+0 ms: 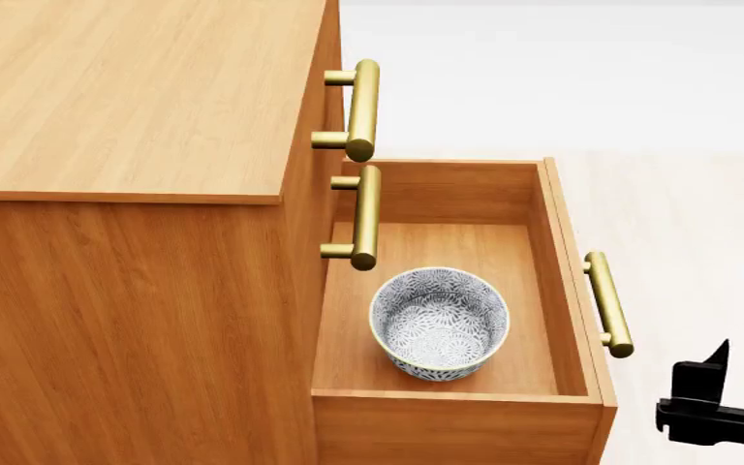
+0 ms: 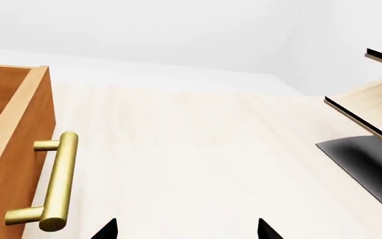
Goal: Put the bowl in the bottom drawer of the cabinet and close it.
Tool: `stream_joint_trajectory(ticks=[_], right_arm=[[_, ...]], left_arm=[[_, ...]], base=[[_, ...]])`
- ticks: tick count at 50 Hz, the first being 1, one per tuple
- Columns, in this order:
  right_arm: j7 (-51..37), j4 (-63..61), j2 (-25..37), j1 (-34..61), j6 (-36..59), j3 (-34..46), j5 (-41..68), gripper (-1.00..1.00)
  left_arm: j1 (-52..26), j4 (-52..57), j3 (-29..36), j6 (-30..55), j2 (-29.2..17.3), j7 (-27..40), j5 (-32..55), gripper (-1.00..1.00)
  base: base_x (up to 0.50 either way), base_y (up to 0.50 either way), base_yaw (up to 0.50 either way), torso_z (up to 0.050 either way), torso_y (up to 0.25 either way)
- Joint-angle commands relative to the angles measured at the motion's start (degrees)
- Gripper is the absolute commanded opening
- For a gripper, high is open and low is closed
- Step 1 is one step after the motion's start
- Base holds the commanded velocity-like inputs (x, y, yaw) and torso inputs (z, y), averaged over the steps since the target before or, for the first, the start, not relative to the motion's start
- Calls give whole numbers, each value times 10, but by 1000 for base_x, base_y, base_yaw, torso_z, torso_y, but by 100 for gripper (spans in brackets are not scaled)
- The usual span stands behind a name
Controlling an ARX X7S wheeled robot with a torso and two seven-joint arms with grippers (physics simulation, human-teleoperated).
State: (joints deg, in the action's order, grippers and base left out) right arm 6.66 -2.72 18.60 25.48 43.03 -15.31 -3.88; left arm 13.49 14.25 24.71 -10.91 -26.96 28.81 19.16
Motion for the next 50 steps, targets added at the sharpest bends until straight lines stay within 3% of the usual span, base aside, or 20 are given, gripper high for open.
stream_joint_trajectory(ticks=[1, 50], right_arm=[[-10, 47, -7, -3, -30, 8, -2, 100], [-12, 98, -34, 2, -62, 67, -1, 100]], left_arm=[[2, 6, 1, 2, -2, 2, 1, 100], [1, 3, 4, -2, -5, 5, 3, 100]], base=[[0, 0, 0, 0, 0], [0, 0, 0, 0, 0]])
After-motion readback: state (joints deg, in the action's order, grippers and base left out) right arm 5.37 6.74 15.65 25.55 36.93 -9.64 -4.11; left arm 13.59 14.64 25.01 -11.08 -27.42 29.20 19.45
